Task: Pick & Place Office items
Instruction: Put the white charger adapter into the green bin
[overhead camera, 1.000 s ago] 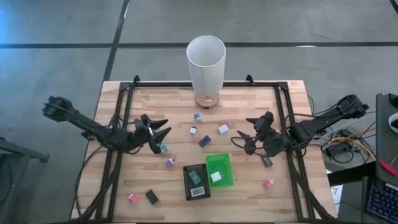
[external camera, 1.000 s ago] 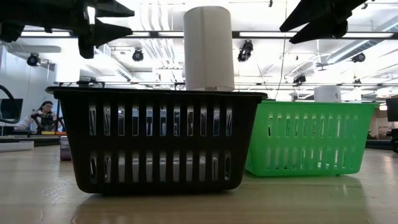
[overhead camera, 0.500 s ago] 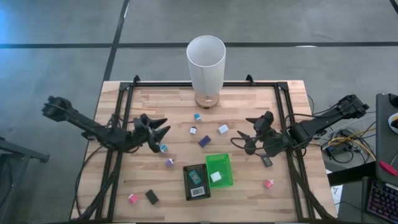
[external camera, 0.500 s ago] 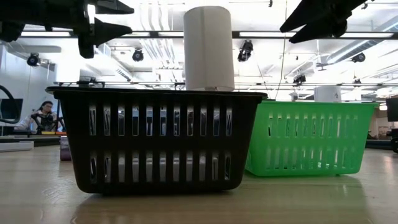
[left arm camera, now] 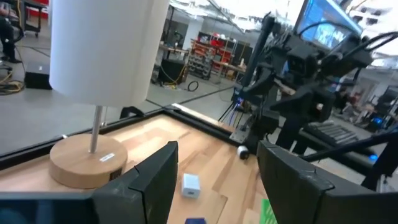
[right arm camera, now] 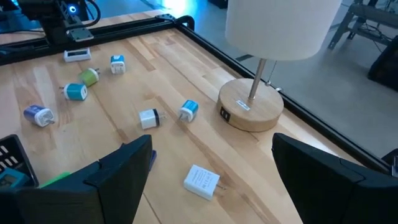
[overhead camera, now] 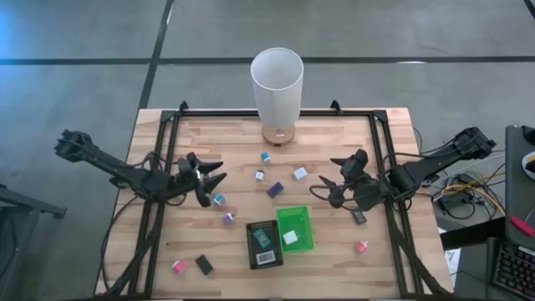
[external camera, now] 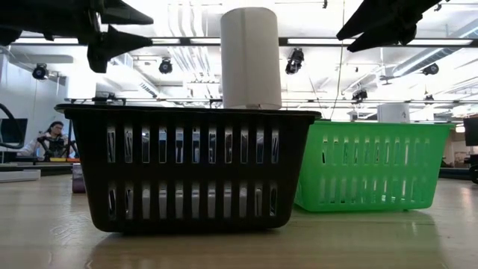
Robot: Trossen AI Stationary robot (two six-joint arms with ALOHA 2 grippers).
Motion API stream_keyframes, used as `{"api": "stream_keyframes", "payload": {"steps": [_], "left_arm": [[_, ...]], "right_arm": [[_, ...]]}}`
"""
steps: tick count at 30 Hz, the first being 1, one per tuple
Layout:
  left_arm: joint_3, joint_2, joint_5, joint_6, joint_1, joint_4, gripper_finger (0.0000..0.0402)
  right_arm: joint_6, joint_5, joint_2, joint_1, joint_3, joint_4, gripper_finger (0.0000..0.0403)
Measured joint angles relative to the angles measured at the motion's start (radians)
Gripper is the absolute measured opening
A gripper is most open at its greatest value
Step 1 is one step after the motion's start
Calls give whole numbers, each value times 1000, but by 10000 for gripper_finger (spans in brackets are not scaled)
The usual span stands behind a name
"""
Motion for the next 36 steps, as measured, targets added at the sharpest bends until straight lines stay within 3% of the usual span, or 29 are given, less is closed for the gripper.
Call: {"api": "stream_keyframes", "payload": {"steps": [10,15,36], "left_arm": [[0,17,0,-7,0,-1,225],[0,17,1,-91,0,0,225],[0,18,4,-76,0,0,225]], "right_arm": [[2,6,0,-2,0,6,325],[-2,9,0,-10,0,55,325],[-135,8,0,-27,0,173,325]]}}
